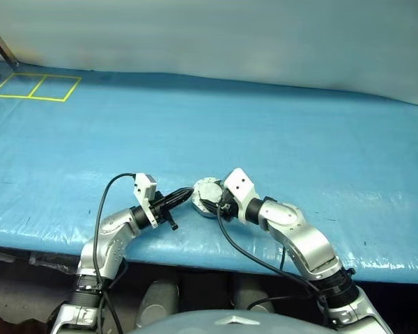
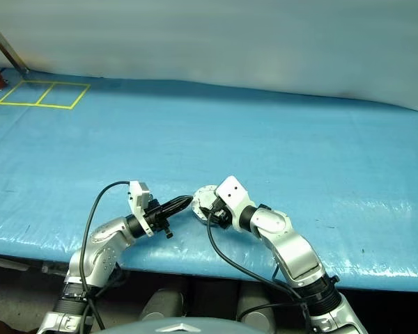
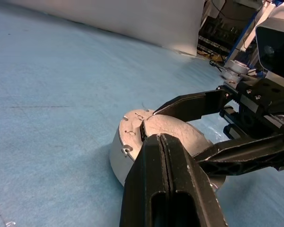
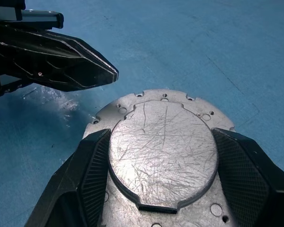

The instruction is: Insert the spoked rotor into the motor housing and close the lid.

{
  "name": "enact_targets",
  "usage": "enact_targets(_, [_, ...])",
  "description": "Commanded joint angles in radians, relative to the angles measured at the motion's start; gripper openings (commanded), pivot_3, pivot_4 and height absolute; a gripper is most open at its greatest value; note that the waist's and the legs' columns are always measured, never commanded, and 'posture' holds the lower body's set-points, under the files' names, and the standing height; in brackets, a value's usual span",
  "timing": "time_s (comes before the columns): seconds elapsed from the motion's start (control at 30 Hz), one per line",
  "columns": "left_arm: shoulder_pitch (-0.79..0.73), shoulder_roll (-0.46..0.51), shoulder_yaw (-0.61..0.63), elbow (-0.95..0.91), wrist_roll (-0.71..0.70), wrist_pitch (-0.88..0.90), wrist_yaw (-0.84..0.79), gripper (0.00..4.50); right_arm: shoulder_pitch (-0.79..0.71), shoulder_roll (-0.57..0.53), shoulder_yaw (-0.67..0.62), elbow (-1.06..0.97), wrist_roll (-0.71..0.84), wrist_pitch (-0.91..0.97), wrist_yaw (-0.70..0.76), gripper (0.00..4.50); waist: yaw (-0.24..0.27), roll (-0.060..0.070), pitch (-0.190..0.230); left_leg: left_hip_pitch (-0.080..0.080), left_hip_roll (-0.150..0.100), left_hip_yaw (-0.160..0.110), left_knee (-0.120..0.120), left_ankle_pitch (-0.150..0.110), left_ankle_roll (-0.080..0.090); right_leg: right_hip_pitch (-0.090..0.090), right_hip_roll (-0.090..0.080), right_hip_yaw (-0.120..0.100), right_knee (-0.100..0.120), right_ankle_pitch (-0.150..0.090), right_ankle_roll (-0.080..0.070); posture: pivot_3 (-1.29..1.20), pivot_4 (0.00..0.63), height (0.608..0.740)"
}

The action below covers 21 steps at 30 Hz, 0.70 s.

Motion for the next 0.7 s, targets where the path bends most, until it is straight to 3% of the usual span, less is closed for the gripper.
enact_targets(0.03, [-0.012,0.015,-0.022,0.003,0.03,0.002,0.002,0.0,0.023,-0.013,0.004,0.024,-0.016,0.041,-0.007,3.03,0.0,0.0,0.0,0.0,0.0,0.0,0.0,0.0,0.0,0.0,0.0,0.0,0.0,0.0,0.0,0.0,0.15,0.74])
enact_targets(0.7, [-0.011,-0.004,-0.05,0.033,0.064,-0.009,0.037,0.0,0.041,-0.006,0.014,-0.002,-0.001,0.036,-0.002,3.03,0.002,0.0,0.0,0.0,0.0,0.0,0.0,0.0,0.0,0.001,0.0,0.0,-0.001,0.0,0.0,0.0,0.15,0.74])
